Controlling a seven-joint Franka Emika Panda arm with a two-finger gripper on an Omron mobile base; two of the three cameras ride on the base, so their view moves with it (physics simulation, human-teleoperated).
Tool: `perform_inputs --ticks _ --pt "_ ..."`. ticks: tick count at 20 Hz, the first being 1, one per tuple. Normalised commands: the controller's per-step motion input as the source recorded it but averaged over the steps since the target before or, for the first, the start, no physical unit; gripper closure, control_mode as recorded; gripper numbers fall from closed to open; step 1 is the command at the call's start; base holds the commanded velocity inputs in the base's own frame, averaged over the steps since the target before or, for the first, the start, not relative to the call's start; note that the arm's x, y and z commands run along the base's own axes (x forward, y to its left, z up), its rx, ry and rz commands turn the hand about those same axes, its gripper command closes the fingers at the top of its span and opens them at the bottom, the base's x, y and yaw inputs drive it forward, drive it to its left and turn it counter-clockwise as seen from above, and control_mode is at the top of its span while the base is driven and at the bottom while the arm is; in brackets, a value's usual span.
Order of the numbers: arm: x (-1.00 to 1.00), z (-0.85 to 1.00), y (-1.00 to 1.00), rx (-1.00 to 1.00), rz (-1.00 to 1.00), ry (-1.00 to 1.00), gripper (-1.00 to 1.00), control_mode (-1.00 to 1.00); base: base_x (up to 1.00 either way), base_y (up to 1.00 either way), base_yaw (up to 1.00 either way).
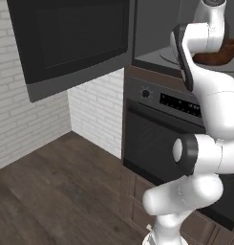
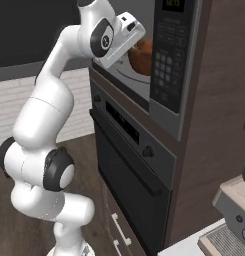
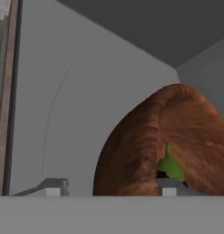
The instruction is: Pick the eggplant from the sink and place it in the bowl. Then pick the bowl and place it in the microwave. Then close the microwave door and press the start button.
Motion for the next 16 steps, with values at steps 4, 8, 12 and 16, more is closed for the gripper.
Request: perform_inputs --ticks 4,8,12,16 --pt "0.0 0.0 0.1 -0.02 0.0 -0.35 -1.0 -1.0 0.0 0.0 0.0" --pt "-0.31 -0.03 0.85 -0.07 0.0 -0.29 -1.0 -1.0 0.0 0.0 0.0" --pt "-0.75 0.0 0.87 -0.05 0.01 -0.26 -1.0 -1.0 0.0 0.0 0.0" --pt "-0.87 0.09 0.63 0.0 0.01 -0.2 -1.0 -1.0 0.0 0.0 0.0"
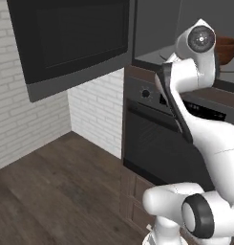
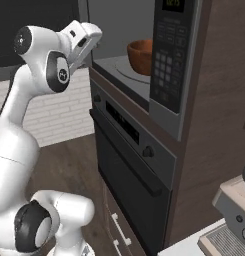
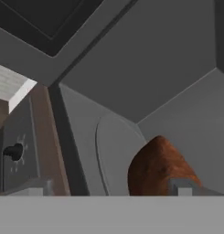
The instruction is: Pick the eggplant from the sink and place it in the bowl. Then pick the bowl and place it in the microwave. Then close the microwave door and press the start button.
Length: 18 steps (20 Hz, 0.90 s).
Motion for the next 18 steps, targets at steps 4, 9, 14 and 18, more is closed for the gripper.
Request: perform_inputs --ticks 4,9,14,18 --pt "-1.0 0.13 0.37 0.0 0.0 -0.05 -1.0 -1.0 0.0 0.0 0.0" --pt "-1.0 0.0 0.45 -0.01 0.0 0.0 -1.0 -1.0 0.0 0.0 0.0" --pt "-0.89 0.0 0.67 0.0 0.0 -0.02 -1.0 -1.0 0.0 0.0 0.0" --pt "-0.7 0.0 0.77 0.0 -0.01 -0.01 -1.0 -1.0 0.0 0.0 0.0"
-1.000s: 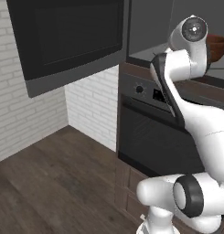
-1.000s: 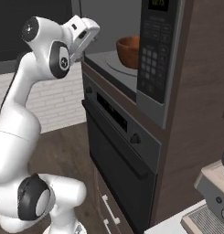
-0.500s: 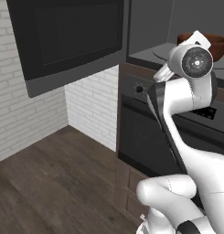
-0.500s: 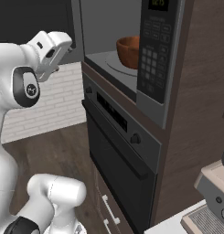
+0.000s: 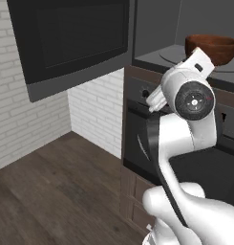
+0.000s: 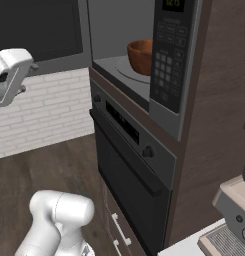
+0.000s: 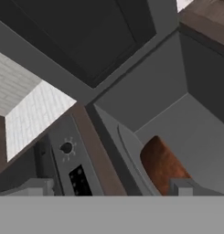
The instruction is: Pick the eggplant from the sink and place it in the bowl. Then pick the bowl and place it in the microwave. Then close the microwave door and press the start button.
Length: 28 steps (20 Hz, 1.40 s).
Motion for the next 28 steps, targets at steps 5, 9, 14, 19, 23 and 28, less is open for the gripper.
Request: perform_inputs --ticks 5,9,14,19,23,28 --pt "-0.5 0.0 0.69 0.0 -0.11 -0.02 -1.0 -1.0 0.0 0.0 0.0" --pt "-0.16 -0.01 0.81 -0.02 -0.2 -0.01 -1.0 -1.0 0.0 0.0 0.0" --pt "0.07 -0.13 0.89 -0.06 -0.13 0.05 -1.0 -1.0 0.0 0.0 0.0" --pt "-0.06 -0.2 0.86 -0.12 -0.09 0.0 -1.0 -1.0 0.0 0.0 0.0" --pt "-0.19 -0.18 0.94 -0.15 -0.11 0.01 -1.0 -1.0 0.0 0.0 0.0" --pt "0.05 -0.34 0.9 -0.2 -0.08 0.1 -1.0 -1.0 0.0 0.0 0.0"
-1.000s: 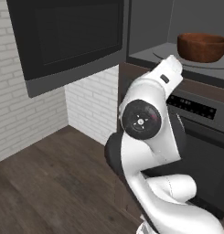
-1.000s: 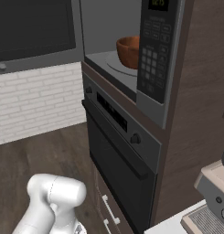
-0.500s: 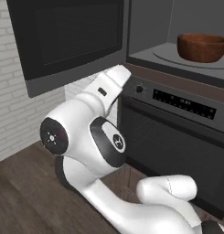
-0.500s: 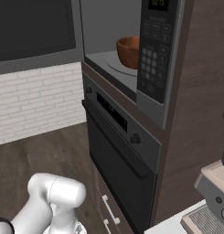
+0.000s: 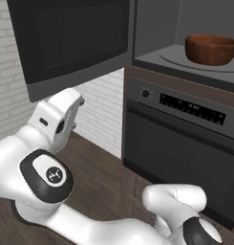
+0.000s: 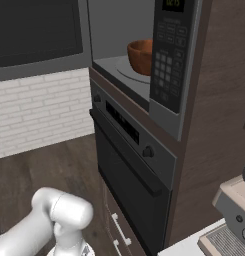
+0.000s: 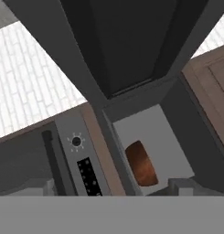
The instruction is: Pick the eggplant from the sink and place it in the bowl. Then pick the bowl and place it in the microwave. Then close the microwave door and press the start button.
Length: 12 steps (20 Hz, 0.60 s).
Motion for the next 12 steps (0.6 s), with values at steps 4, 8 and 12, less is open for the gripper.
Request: perform_inputs --ticks 4,8,12 --pt "0.21 -0.41 0.86 -0.19 -0.1 0.13 -1.0 -1.0 0.0 0.0 0.0" --pt "0.11 -0.54 0.82 -0.16 -0.14 -0.04 -1.0 -1.0 0.0 0.0 0.0" --pt "0.47 -0.86 0.46 -0.09 -0.1 -0.24 -1.0 -1.0 0.0 0.0 0.0"
